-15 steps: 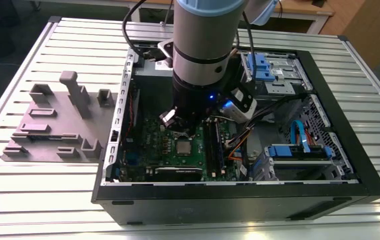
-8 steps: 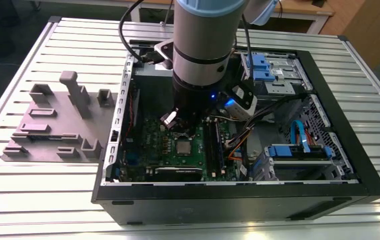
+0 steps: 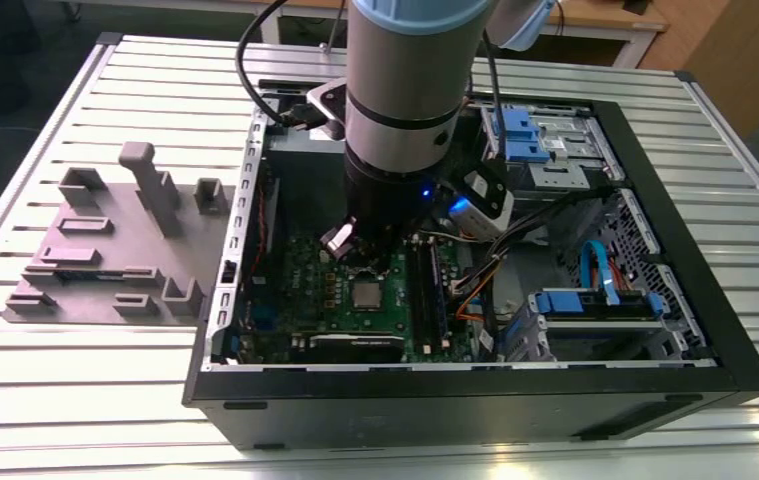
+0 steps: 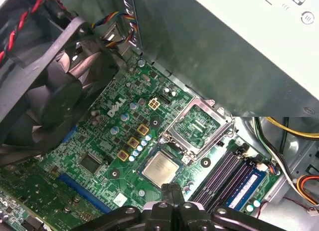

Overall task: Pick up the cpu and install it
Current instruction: 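Close the cpu cover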

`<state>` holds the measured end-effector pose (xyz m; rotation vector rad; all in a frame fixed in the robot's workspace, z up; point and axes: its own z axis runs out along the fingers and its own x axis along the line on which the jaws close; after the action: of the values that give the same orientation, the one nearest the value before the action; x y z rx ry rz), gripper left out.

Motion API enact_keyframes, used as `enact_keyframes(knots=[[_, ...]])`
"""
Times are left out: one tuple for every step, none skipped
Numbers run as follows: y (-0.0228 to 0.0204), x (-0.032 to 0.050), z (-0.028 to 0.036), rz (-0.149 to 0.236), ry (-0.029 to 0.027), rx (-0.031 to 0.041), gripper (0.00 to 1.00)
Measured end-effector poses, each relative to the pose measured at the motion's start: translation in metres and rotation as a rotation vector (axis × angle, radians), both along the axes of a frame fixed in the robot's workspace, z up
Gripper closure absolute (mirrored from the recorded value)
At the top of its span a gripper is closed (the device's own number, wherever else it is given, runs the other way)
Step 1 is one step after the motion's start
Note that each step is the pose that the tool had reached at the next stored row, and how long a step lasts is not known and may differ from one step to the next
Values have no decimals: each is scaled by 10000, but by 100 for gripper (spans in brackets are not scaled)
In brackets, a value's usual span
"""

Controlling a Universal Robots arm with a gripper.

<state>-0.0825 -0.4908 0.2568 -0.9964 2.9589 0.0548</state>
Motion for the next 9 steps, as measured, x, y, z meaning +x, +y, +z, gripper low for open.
enact_keyframes(knots=[[0,0,0,1,0,0,89],[0,0,0,2,0,0,89],[0,0,0,2,0,0,89],[0,0,0,3,1,0,89],[0,0,0,3,1,-1,89],[0,0,0,4,1,-1,89],[0,0,0,5,0,0,89],[0,0,0,6,0,0,89],[0,0,0,20,1,0,89]])
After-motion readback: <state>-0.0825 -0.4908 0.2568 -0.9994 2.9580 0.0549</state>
